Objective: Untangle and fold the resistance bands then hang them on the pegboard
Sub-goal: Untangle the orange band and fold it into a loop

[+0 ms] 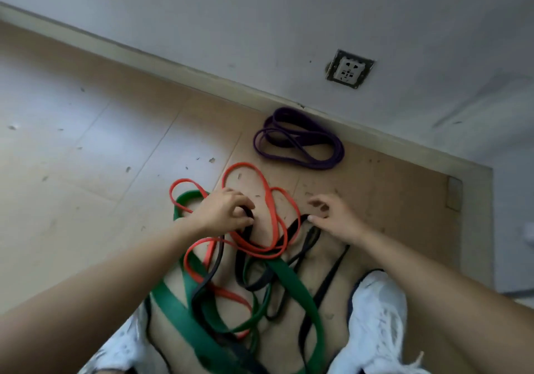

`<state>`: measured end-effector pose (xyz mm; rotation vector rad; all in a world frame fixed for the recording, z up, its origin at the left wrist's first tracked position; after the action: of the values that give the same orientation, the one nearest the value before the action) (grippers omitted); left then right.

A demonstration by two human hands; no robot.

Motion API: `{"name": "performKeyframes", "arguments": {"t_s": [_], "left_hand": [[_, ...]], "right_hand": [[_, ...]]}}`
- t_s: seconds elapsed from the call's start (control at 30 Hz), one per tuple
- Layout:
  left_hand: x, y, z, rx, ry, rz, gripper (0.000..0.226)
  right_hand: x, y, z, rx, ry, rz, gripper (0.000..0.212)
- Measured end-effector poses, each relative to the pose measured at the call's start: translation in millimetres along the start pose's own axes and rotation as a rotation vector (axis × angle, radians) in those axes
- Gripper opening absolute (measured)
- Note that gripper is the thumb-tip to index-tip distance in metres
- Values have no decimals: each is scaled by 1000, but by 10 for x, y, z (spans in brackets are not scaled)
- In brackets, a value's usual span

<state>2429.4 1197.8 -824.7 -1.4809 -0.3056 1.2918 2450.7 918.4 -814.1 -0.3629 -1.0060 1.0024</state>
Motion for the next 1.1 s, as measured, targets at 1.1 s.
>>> {"name": "performKeyframes", "arguments": {"t_s": [1.1], "left_hand": [[-2350, -2449, 1883, -206, 53, 578, 25]], "right_hand": [[2245, -682, 2386, 266, -413, -62, 13]]}}
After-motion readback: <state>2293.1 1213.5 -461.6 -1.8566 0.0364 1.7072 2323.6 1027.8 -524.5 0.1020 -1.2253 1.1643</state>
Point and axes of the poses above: each hand's wrist, its own z-axis away from the middle knuckle, its own y-axis out of the palm, x = y × z, the point moved 4 cm from there along -z, towards the middle knuckle, and after that the axes turned 9 degrees about y, right-handed, at the moved point
